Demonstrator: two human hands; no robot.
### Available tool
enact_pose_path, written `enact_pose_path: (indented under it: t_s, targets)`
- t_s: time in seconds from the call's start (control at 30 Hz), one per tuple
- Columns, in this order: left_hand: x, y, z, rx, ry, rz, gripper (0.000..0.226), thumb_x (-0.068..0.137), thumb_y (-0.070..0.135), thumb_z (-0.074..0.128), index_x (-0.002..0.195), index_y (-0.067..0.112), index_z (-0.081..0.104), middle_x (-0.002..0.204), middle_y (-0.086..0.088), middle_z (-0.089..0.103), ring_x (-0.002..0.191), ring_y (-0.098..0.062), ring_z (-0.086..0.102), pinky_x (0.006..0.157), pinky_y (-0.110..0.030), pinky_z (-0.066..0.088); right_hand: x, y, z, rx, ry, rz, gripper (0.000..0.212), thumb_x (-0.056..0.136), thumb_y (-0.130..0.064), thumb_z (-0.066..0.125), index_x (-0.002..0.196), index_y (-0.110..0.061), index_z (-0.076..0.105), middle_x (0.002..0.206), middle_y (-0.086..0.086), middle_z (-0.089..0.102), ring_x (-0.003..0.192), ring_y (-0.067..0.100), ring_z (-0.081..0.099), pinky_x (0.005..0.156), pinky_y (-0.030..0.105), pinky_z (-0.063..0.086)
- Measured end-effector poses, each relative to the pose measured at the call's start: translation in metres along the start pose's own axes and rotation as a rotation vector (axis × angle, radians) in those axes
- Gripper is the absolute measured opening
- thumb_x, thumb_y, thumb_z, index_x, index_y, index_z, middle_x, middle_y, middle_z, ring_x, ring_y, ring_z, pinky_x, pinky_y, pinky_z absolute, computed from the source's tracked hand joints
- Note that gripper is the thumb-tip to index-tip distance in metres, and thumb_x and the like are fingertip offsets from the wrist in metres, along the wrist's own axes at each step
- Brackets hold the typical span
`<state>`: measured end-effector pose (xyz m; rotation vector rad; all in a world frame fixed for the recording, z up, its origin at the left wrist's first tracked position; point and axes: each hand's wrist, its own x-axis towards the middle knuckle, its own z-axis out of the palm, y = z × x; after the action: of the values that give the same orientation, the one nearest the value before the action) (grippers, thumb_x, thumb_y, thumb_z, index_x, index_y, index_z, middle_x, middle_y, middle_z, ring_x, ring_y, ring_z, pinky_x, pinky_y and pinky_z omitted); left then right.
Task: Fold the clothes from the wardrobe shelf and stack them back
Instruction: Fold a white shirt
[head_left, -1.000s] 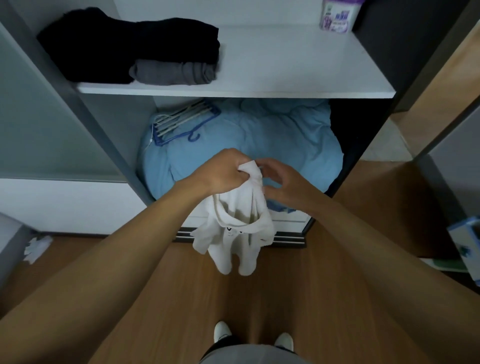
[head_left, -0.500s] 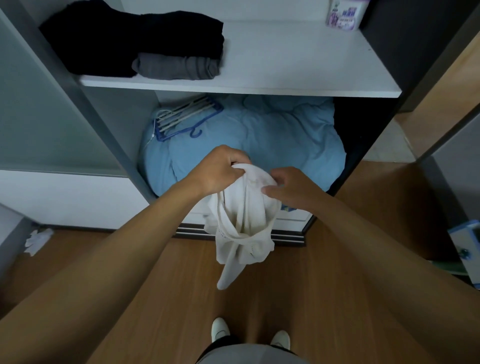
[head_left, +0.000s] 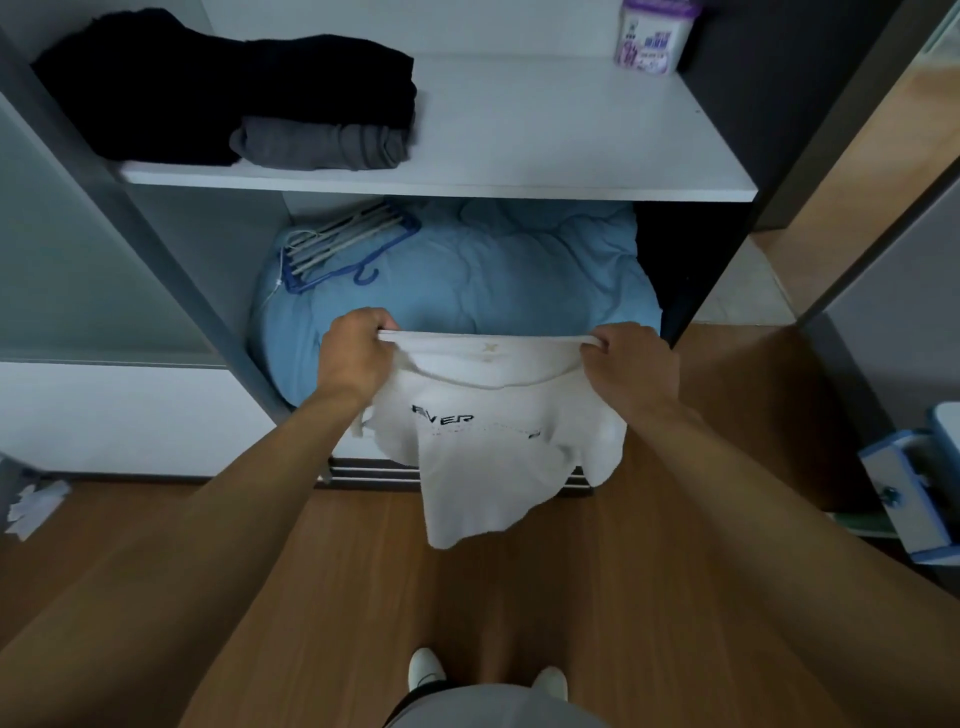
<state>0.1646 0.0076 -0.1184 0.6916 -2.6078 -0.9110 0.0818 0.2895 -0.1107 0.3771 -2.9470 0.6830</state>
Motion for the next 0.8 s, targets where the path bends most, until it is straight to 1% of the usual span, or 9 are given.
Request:
enact_pose_path:
  t_s: [0.1, 0.2, 0.3, 0.4, 0.43, 0.5, 0.6, 0.67, 0.8]
  targets:
    - [0.000, -0.002, 0.002, 0.009, -0.007, -0.055, 0.034, 0.076, -0.007, 0.049, 0.075, 0.022, 0.066, 0.082, 0.001, 0.067, 0.081, -0.021, 0.059, 0.071, -0.027, 0.040, 0.000, 0.003, -0.006, 0.192, 0.059, 0.075, 0.025, 0.091, -0.013, 0.045, 0.081, -0.005, 0.066, 0.080, 0.008, 0.067, 0.078, 0.025, 0.061, 0.070, 0.041, 0.049]
    - [-0.002, -0.001, 0.005, 0.001, 0.002, -0.114, 0.032, 0.072, -0.005, 0.048, 0.069, 0.023, 0.064, 0.077, 0.003, 0.065, 0.078, -0.022, 0.059, 0.067, -0.027, 0.039, -0.001, 0.000, -0.011, 0.471, 0.113, 0.160, 0.027, 0.093, -0.013, 0.045, 0.089, -0.005, 0.070, 0.088, 0.009, 0.070, 0.085, 0.021, 0.062, 0.077, 0.039, 0.051]
    - [-0.002, -0.002, 0.007, -0.037, 0.025, -0.166, 0.031, 0.072, -0.005, 0.045, 0.068, 0.021, 0.062, 0.076, 0.000, 0.064, 0.078, -0.025, 0.059, 0.067, -0.028, 0.041, -0.001, -0.002, -0.010, 0.666, 0.120, 0.200, 0.027, 0.094, -0.010, 0.045, 0.087, -0.004, 0.071, 0.082, 0.005, 0.067, 0.075, 0.011, 0.057, 0.069, 0.028, 0.046]
    - [-0.003, 0.000, 0.009, -0.071, 0.041, -0.222, 0.024, 0.072, -0.002, 0.048, 0.065, 0.018, 0.060, 0.070, 0.000, 0.060, 0.076, -0.027, 0.057, 0.067, -0.028, 0.040, -0.002, -0.009, -0.007, 0.908, 0.145, 0.337, 0.028, 0.095, -0.008, 0.042, 0.081, -0.008, 0.066, 0.072, -0.004, 0.056, 0.062, 0.000, 0.048, 0.055, 0.012, 0.041]
    - [-0.003, 0.001, 0.010, -0.094, 0.046, -0.244, 0.021, 0.072, 0.000, 0.049, 0.064, 0.017, 0.059, 0.066, 0.002, 0.057, 0.074, -0.026, 0.056, 0.067, -0.028, 0.039, -0.003, -0.009, -0.006, 0.881, 0.144, 0.306, 0.028, 0.095, -0.008, 0.040, 0.080, -0.004, 0.063, 0.071, -0.002, 0.053, 0.060, 0.001, 0.045, 0.054, 0.014, 0.039]
    - [-0.002, 0.000, 0.009, -0.141, 0.059, -0.287, 0.015, 0.072, 0.004, 0.051, 0.065, 0.011, 0.062, 0.064, 0.001, 0.054, 0.071, -0.026, 0.053, 0.064, -0.028, 0.038, -0.006, -0.004, -0.005, 0.649, 0.117, 0.146, 0.029, 0.096, -0.009, 0.039, 0.075, 0.004, 0.054, 0.069, 0.004, 0.048, 0.061, 0.007, 0.042, 0.057, 0.026, 0.036]
    - [-0.001, -0.005, 0.005, -0.146, 0.061, -0.281, 0.012, 0.071, 0.007, 0.052, 0.067, 0.008, 0.063, 0.064, -0.002, 0.052, 0.067, -0.025, 0.049, 0.057, -0.029, 0.036, -0.009, 0.009, -0.001, 0.337, 0.051, 0.090, 0.035, 0.095, -0.012, 0.039, 0.060, -0.008, 0.039, 0.062, 0.001, 0.042, 0.058, 0.011, 0.038, 0.054, 0.030, 0.029]
    - [-0.003, -0.003, 0.005, -0.091, 0.026, -0.230, 0.013, 0.072, 0.007, 0.052, 0.069, 0.009, 0.064, 0.064, -0.001, 0.056, 0.070, -0.027, 0.053, 0.058, -0.030, 0.038, -0.003, 0.011, -0.001, 0.411, 0.008, 0.263, 0.039, 0.096, -0.012, 0.036, 0.058, -0.014, 0.035, 0.061, -0.002, 0.041, 0.057, 0.012, 0.038, 0.053, 0.029, 0.028]
    - [-0.004, 0.002, 0.013, -0.021, 0.007, -0.186, 0.017, 0.074, 0.007, 0.052, 0.067, 0.019, 0.063, 0.074, -0.003, 0.063, 0.077, -0.029, 0.055, 0.070, -0.030, 0.040, 0.008, 0.007, 0.000, 0.855, -0.053, 0.619, 0.033, 0.093, -0.013, 0.043, 0.061, -0.018, 0.038, 0.063, -0.003, 0.039, 0.057, 0.011, 0.037, 0.054, 0.027, 0.031]
